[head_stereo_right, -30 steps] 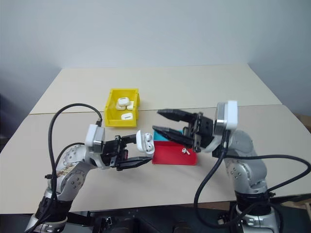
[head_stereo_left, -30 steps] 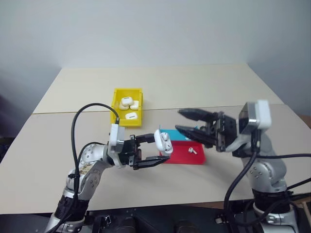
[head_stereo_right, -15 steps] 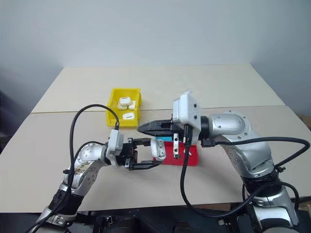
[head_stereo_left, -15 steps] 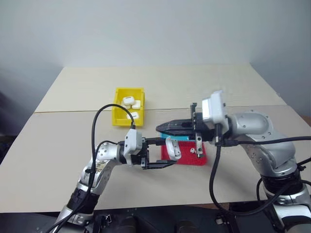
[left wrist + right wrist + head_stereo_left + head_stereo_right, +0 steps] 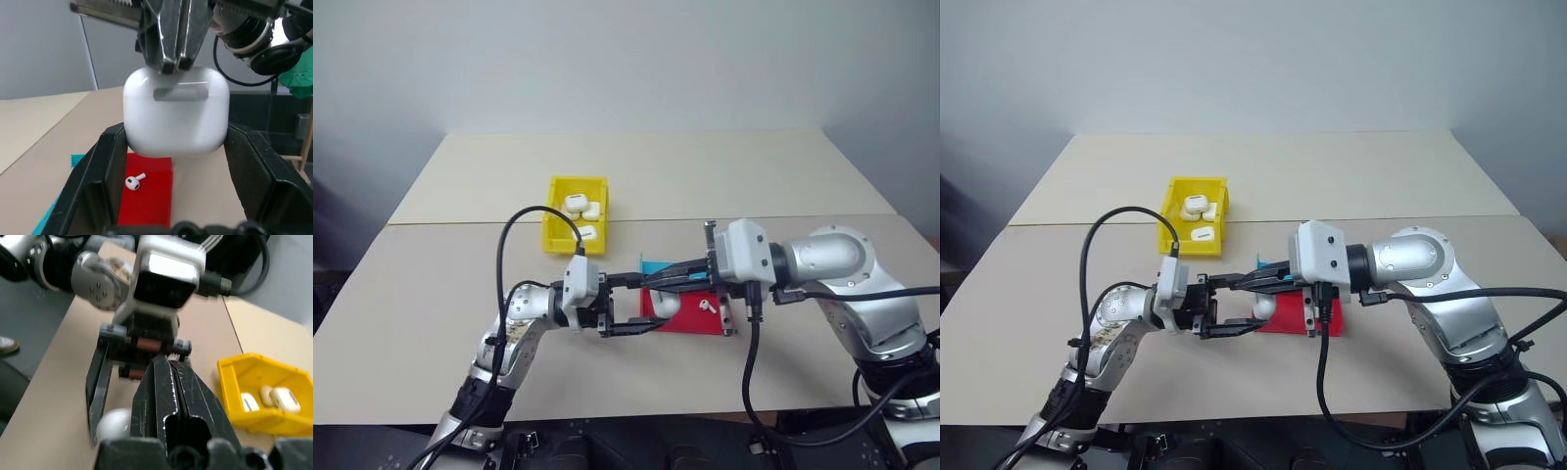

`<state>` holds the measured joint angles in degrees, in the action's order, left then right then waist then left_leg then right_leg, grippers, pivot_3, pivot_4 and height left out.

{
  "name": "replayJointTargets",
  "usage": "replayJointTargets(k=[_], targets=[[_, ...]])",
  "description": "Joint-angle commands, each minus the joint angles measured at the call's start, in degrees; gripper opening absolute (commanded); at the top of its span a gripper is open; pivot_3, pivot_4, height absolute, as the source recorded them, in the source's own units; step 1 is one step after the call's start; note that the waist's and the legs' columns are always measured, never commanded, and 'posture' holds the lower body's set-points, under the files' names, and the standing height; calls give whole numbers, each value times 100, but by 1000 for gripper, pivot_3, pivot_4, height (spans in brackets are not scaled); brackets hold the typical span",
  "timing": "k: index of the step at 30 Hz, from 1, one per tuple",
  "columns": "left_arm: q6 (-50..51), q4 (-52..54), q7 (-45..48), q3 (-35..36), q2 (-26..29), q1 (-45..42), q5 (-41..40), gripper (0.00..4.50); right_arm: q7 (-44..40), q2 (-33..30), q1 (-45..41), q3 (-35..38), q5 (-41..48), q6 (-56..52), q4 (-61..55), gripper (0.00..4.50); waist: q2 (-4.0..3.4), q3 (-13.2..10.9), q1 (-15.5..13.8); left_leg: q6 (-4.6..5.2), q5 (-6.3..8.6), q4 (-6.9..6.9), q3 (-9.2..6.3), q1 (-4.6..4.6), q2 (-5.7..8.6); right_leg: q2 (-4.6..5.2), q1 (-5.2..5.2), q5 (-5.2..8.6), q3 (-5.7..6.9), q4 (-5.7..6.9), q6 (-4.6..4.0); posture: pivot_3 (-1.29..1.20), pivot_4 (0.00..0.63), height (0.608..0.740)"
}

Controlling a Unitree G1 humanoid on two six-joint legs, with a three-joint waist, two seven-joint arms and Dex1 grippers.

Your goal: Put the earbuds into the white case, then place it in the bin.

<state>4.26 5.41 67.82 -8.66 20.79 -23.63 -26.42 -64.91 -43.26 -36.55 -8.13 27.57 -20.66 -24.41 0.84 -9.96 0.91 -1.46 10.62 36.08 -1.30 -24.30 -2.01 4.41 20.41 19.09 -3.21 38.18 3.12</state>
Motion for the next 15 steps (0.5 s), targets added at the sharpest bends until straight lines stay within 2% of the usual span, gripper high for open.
replayJointTargets(k=[1, 6, 9, 12, 15], targets=[[-77, 200, -94, 159, -81, -28, -206, 2725, 27, 34, 28, 335, 141, 136, -41, 31, 0, 0, -4, 0, 0, 0, -2, 0, 0, 0, -1, 0, 1, 0, 0, 0, 150, 740], [-143, 116, -275, 257, -94, -32, -124, 2725, 244, 175, -50, 770, 422, 92, -17, 31, 1, 0, -5, 0, 0, 0, -1, -1, 0, 0, -2, 0, 2, -2, 0, 0, 150, 740], [-127, -49, -830, 394, -110, -160, 177, 2725, 650, 350, -120, 1208, 729, -90, 107, 31, 1, 0, -6, 0, 0, 1, -3, 0, 0, 0, -4, 0, 2, -1, 0, 0, 150, 740], [-395, -521, -1966, 701, -471, -608, 618, 2725, 895, 348, 27, 1350, 645, -130, 143, 31, 2, -1, -32, 0, 0, 3, -5, 1, 1, 1, -6, -2, 5, 1, 2, 0, 150, 740], [-533, -1498, -3597, 1039, -740, -1481, 1423, 2725, 1073, 300, 285, 1399, 638, -253, 75, 31, 9, -4, -89, 0, 0, 13, -12, -4, 2, 1, -12, -3, 17, -1, 5, 0, 150, 740]])
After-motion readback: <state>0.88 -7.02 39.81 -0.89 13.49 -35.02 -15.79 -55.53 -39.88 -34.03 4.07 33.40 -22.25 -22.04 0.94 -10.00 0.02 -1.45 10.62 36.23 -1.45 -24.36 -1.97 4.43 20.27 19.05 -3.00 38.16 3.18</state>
